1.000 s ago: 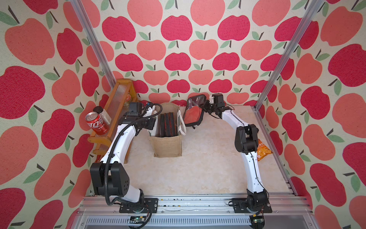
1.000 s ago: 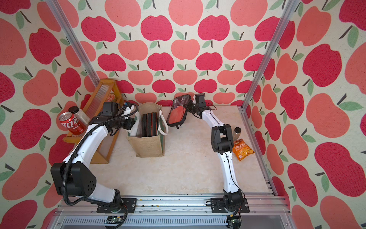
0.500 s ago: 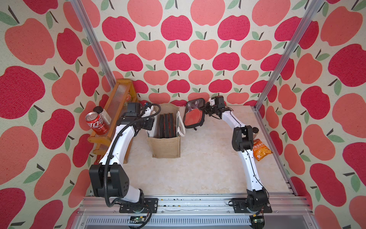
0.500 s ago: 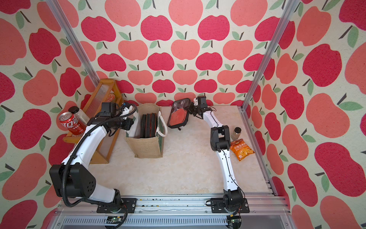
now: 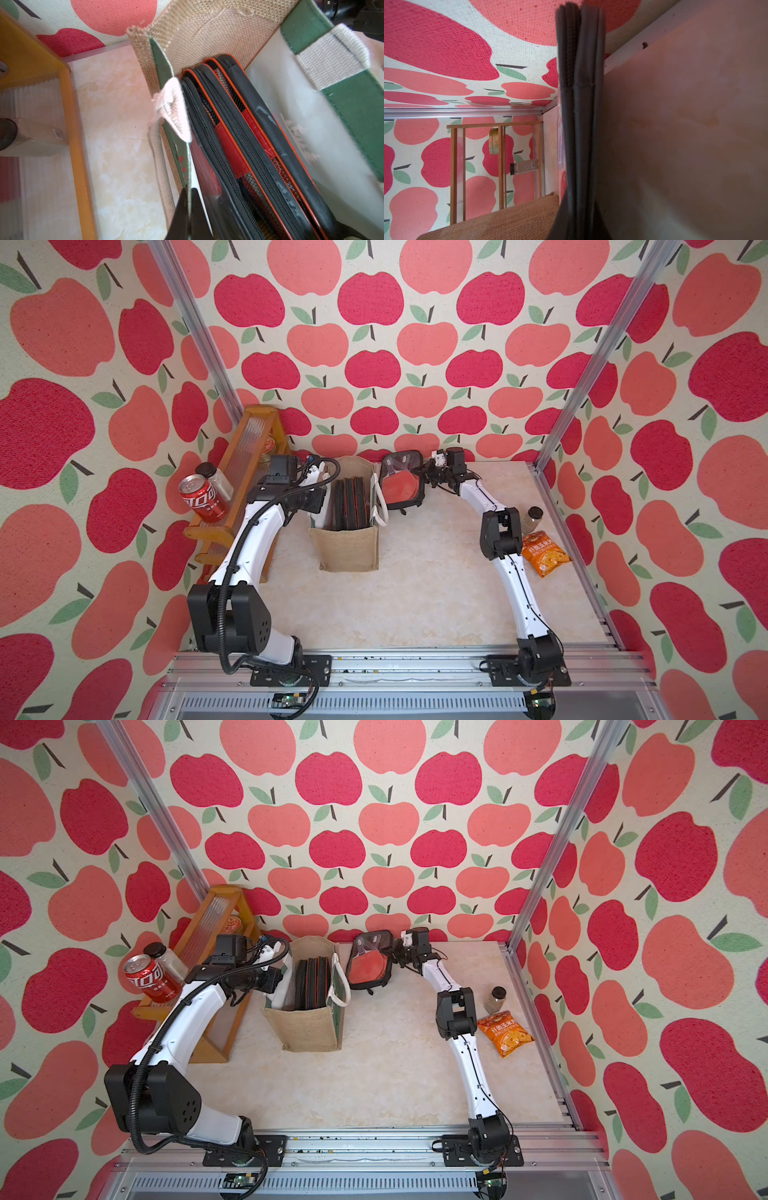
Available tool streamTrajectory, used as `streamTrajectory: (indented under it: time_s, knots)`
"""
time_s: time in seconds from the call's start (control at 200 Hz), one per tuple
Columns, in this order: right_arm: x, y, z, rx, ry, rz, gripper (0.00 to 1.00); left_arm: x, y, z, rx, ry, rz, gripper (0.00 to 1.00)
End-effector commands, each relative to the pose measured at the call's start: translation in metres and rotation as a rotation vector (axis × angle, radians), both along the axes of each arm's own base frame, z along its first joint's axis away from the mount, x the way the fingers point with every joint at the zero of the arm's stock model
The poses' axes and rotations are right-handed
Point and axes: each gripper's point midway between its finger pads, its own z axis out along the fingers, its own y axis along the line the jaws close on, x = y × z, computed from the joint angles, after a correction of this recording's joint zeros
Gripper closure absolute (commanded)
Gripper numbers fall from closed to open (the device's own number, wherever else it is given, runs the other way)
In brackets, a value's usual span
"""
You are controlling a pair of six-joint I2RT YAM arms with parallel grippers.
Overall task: Remove the ping pong set from the canvas bag
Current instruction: Place the ping pong set at the center of the board.
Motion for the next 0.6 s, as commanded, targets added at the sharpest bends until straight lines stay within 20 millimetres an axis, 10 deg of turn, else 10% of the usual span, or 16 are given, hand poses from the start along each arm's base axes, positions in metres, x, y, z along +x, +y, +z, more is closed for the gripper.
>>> streamTrajectory:
  time_s: [0.0,0.175,0.595]
  knots:
    - [0.004,0.004,-0.009,0.026,0.003,-0.013,0.88,-0.018,0.0,-0.016,0.018,0.08,0.01,1.0]
    - [0.011,-0.004,-0.01,0.026,0.001,-0.043,0.6,-0.017,-0.007,-0.019,0.021,0.089,-0.004,1.0]
    - [0.005,-0.057,0.012,-0.182,-0.004,-0.097,0.32,-0.016,-0.012,-0.019,0.028,0.086,-0.014,1.0]
